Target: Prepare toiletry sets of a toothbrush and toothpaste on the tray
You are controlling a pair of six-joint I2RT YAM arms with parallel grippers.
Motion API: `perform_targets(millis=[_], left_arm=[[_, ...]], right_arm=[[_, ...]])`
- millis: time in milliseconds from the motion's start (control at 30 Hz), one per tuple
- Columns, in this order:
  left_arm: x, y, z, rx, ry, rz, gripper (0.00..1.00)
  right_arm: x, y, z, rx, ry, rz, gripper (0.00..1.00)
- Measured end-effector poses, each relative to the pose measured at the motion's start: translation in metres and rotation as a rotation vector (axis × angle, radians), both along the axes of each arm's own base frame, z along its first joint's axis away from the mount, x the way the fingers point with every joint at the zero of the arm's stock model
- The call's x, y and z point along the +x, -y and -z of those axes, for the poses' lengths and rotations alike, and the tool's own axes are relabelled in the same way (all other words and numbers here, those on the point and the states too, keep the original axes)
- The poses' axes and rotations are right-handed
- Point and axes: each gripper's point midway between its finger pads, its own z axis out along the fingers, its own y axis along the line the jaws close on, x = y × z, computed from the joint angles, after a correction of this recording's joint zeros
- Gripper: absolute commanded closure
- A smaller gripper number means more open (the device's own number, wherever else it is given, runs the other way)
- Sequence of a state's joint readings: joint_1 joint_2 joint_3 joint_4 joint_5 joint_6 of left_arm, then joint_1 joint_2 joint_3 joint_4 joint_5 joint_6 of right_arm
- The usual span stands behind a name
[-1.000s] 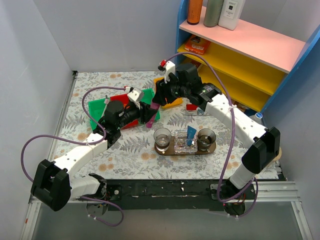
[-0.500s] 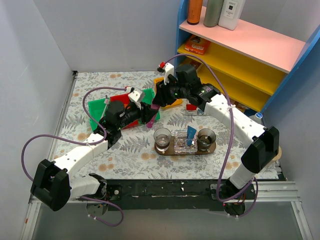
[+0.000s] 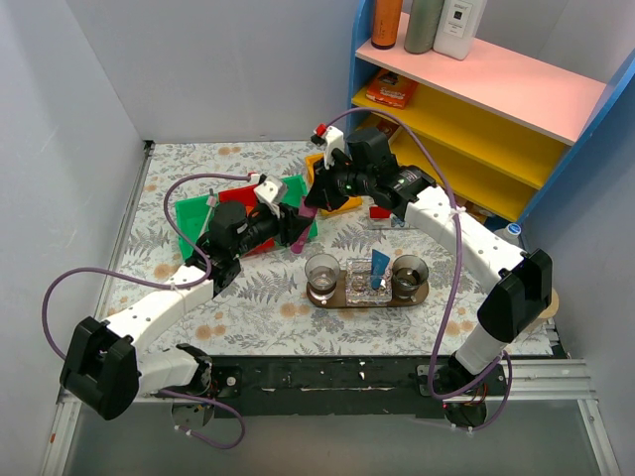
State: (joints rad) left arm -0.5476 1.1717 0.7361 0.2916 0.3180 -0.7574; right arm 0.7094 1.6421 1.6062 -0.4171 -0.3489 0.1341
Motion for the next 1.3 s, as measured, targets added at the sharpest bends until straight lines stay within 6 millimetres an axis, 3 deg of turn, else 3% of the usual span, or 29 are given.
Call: perform_targets(millis=[167,200,300,333,467,633,767,1000,1167,1300], left_arm=[[0.0,-0.003,-0.003,-0.003,0.011,-0.016,0.73],[0.001,-0.004,-0.004,-0.004,0.014,-0.022,0.58],[0.001,-0.006,-0.006,-0.004,0.02,-0.031,0.38],[0.001,-0.006,-0.007,-0.009,0.022,-0.035,0.25],[0.001,-0.009,-0.014,-0.02,0.04,-0.052,0.02],[-0.002,-0.016,-0.032,-0.054,0.086,-0.08,0.02],[0.001,-0.023,-0.042,-0.083,0.095,-0.129,0.02],[0.037,-0.061,-0.032,-0.097,-0.009,-0.392,0.02],[0.049,-0.085,-0.025,-0.08,-0.026,-0.528,0.02],[0.052,-0.091,-0.022,-0.068,-0.029,-0.568,0.02]], right_arm=[[0.002,-0.002,-0.003,0.017,0.008,0.006,0.99],[0.003,-0.003,-0.004,0.023,0.011,0.008,0.99],[0.004,-0.004,-0.007,0.04,0.029,0.02,0.99],[0.006,-0.004,-0.007,0.041,0.039,0.031,0.99],[0.019,0.0,-0.01,0.032,0.081,0.097,0.99],[0.035,0.017,-0.021,0.002,0.154,0.205,0.99],[0.038,0.041,-0.045,-0.016,0.234,0.295,0.99],[0.021,0.09,-0.09,-0.018,0.331,0.426,0.99],[0.004,0.114,-0.094,-0.032,0.314,0.475,0.99],[-0.008,0.125,-0.081,-0.056,0.254,0.495,0.99]])
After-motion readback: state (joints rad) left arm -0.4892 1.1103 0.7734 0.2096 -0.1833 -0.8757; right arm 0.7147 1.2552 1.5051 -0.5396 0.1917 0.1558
